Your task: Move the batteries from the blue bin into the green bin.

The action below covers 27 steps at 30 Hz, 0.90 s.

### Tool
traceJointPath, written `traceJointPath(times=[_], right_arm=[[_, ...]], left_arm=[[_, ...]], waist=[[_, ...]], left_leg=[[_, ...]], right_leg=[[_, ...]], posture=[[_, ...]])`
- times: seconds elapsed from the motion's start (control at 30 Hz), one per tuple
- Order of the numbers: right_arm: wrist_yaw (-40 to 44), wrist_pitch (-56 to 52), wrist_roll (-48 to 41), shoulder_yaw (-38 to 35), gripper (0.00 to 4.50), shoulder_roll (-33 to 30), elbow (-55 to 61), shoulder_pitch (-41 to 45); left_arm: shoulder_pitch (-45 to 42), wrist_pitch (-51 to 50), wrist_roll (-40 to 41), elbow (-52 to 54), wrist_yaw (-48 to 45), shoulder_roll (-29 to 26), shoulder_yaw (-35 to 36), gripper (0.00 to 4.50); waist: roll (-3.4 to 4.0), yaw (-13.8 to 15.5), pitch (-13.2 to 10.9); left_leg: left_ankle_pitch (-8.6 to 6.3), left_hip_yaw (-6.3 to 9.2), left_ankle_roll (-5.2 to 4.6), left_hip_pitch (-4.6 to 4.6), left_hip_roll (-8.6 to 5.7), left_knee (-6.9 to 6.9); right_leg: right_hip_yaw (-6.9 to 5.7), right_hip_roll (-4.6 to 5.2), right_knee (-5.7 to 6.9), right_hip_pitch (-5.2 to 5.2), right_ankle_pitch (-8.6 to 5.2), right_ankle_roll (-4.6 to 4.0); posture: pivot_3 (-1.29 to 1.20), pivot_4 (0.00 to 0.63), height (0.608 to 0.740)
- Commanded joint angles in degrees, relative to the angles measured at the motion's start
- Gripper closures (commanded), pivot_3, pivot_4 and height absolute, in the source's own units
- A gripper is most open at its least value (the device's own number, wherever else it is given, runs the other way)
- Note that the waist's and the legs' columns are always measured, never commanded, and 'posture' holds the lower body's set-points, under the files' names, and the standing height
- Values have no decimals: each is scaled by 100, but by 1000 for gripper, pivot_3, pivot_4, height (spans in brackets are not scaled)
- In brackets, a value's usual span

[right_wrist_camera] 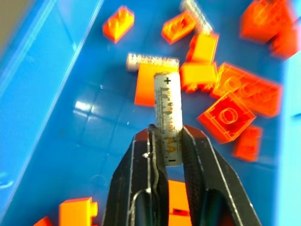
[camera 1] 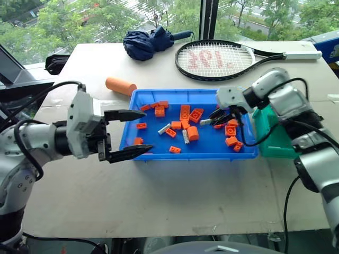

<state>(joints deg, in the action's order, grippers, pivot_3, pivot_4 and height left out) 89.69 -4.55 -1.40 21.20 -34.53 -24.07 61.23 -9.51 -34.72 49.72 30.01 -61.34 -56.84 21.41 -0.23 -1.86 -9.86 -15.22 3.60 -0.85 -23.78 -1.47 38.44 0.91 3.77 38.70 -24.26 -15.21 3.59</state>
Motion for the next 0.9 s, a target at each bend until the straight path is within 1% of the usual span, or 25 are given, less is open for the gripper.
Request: traceJointPath(times=[0.03, 0.2, 0.3, 0.4, 0.47, 0.57, 0.67, 0.73, 0.77, 0.9], right_arm=[[-361, -1312, -331, -860, 4462, -810, 1613, -462], [-1093, -3331, -596, -1990, 4462, -1997, 2877, -1485], [-1526, -4215, -751, -2590, 4462, -2441, 3292, -2177], [-2011, -4854, -801, -3001, 4462, -2621, 3571, -2781], [-2325, -5080, -796, -3141, 4462, -2667, 3662, -3041], [-2708, -5233, -810, -3220, 4462, -2693, 3697, -3280], [-2985, -5368, -804, -3137, 4462, -2777, 3642, -3403], [-3127, -5527, -825, -3085, 3521, -2838, 3625, -3417], [-3152, -5585, -877, -3075, 3204, -2858, 3640, -3419], [-3323, -5539, -981, -3079, 1264, -2873, 3678, -3409]], left_arm=[[-553, -119, 307, 127, 294, 233, -329, 0], [-1391, -329, 396, -87, 494, 623, -926, 0], [-1767, -369, 348, -220, 439, 801, -1213, 0], [-2099, -303, 204, -433, 259, 935, -1481, 0], [-2285, -269, 123, -584, 127, 996, -1618, 0], [-2503, -210, 3, -774, -75, 1058, -1769, 0], [-2631, -99, -158, -936, -281, 1107, -1878, 0], [-2654, -3, -258, -1015, -382, 1129, -1907, 0], [-2659, 19, -289, -1041, -412, 1135, -1911, 0], [-2611, 15, -331, -1062, -508, 1093, -1838, 0]], waist=[[-1, 24, 0], [-4, 147, 1], [-5, 158, 2], [-5, 106, 2], [-4, 88, 2], [-4, 82, 2], [-4, 106, 2], [-4, 111, 2], [-4, 112, 2], [-4, 110, 2]], left_leg=[[0, -1, 0, 2, 0, 0], [0, -6, -3, -2, -6, 11], [0, -10, -6, 1, -7, 13], [0, -20, -7, 7, -5, 13], [1, -27, -8, 11, -1, 14], [1, -32, -9, 13, 1, 15], [1, -30, -9, 10, 2, 20], [1, -30, -10, 9, 2, 24], [1, -30, -10, 7, 2, 25], [0, -27, -10, 7, 3, 28]], right_leg=[[1, 0, 2, 0, 0, 0], [3, -10, 8, 2, 0, 0], [5, -14, 9, 7, 0, 0], [14, -20, 13, 7, 0, 0], [21, -27, 17, 7, 0, 0], [26, -35, 20, 7, 0, 1], [25, -40, 18, 8, 0, 1], [26, -40, 18, 8, 0, 1], [25, -40, 17, 8, 0, 1], [24, -40, 17, 9, 0, 1]], posture=[[0, 150, 740], [0, 150, 740], [0, 150, 740], [0, 150, 740], [0, 150, 740], [0, 150, 740], [0, 150, 740], [0, 150, 740], [0, 150, 740], [0, 150, 740]])
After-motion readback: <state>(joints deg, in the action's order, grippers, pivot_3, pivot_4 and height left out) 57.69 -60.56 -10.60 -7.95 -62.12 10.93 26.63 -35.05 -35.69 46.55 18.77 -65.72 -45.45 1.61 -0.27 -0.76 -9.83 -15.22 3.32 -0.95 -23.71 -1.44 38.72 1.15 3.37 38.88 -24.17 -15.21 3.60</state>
